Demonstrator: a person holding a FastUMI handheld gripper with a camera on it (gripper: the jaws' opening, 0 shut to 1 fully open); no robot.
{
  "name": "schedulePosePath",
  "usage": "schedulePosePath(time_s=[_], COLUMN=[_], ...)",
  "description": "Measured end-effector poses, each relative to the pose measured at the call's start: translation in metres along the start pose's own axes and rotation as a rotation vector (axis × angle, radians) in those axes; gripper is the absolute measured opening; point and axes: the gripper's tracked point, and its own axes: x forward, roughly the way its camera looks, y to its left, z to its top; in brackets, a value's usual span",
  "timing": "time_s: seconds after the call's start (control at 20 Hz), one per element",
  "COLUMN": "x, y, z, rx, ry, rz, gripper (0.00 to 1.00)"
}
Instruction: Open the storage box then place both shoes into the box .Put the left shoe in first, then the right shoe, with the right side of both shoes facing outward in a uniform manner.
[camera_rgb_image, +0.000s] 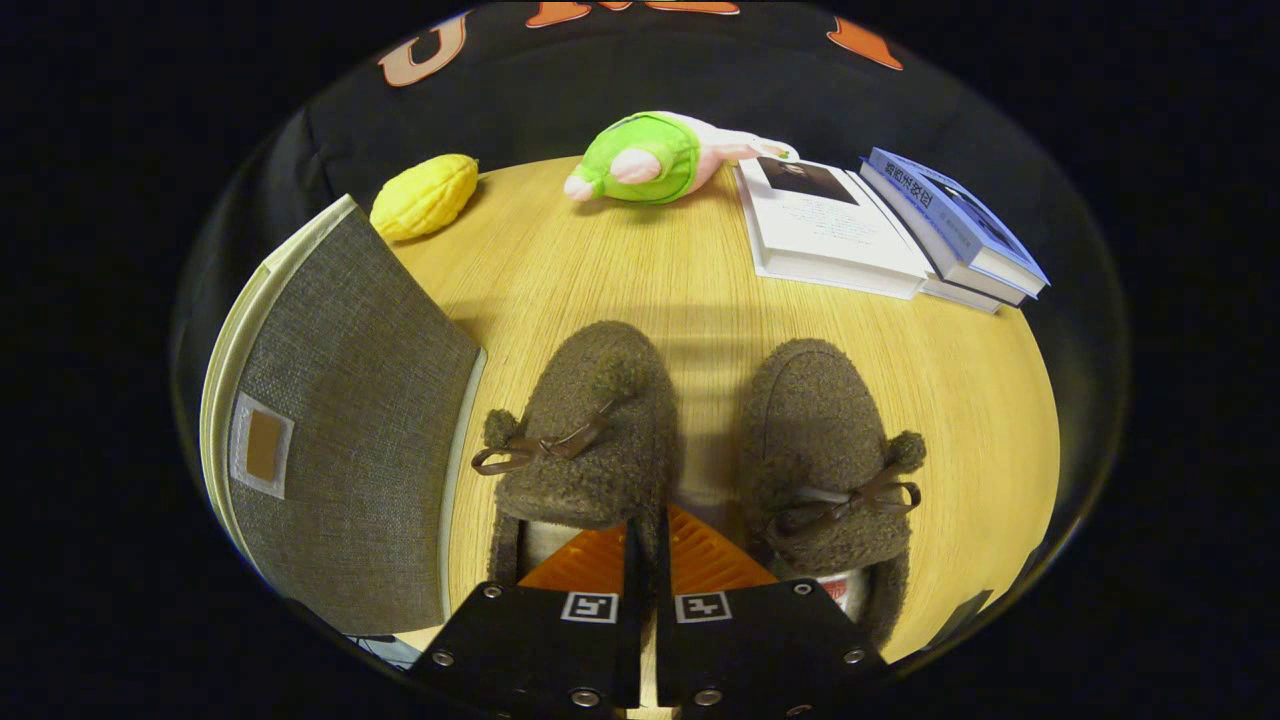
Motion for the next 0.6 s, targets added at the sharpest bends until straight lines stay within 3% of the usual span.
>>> schedulePosePath(time_s=[0.4,0.6], x=[-0.037,-0.072], y=[0.013,0.026], z=[0.02,0.036], rx=[0.037,0.094], ry=[-0.11,-0.167], rz=[0.016,0.075], gripper=[0.02,0.02])
